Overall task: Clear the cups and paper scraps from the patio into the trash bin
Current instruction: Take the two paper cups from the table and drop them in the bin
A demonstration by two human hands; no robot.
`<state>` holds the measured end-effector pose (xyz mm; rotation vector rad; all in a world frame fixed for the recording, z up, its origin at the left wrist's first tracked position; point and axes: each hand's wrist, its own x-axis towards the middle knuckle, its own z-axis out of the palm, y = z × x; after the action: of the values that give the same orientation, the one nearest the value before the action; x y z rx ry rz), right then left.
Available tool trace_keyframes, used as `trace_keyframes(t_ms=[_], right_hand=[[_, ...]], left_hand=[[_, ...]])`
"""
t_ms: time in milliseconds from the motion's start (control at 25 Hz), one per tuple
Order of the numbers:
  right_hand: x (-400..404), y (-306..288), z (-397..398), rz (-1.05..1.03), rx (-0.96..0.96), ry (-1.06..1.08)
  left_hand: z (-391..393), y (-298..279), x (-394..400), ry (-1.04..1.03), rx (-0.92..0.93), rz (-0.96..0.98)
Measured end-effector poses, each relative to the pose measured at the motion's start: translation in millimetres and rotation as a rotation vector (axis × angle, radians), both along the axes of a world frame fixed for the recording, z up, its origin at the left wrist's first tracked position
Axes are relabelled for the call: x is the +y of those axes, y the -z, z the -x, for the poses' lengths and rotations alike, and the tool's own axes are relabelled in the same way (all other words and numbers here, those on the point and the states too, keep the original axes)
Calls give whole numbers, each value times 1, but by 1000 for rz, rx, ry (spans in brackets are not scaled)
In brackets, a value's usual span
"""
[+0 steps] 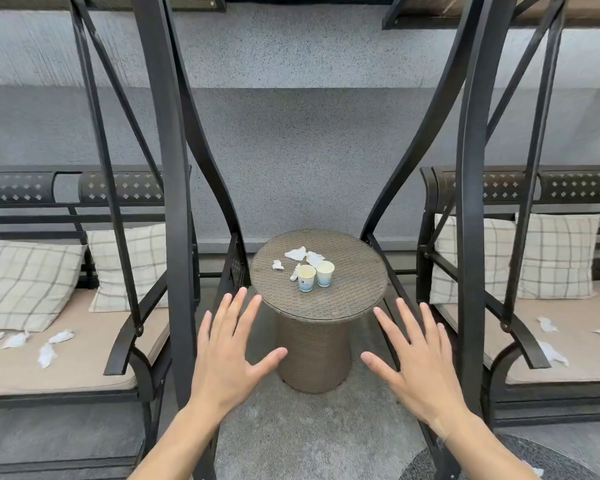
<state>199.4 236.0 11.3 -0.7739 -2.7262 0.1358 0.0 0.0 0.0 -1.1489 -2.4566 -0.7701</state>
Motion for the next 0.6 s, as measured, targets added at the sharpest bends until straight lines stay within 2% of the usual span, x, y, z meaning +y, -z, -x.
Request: trace_keyframes(t_ms=[280,600], right_hand=[[35,15,37,-24,-48,-15],[146,35,113,61,-47,-97]], left_hand=[[25,27,45,4,-51,89],[80,34,158,-26,-102,122]])
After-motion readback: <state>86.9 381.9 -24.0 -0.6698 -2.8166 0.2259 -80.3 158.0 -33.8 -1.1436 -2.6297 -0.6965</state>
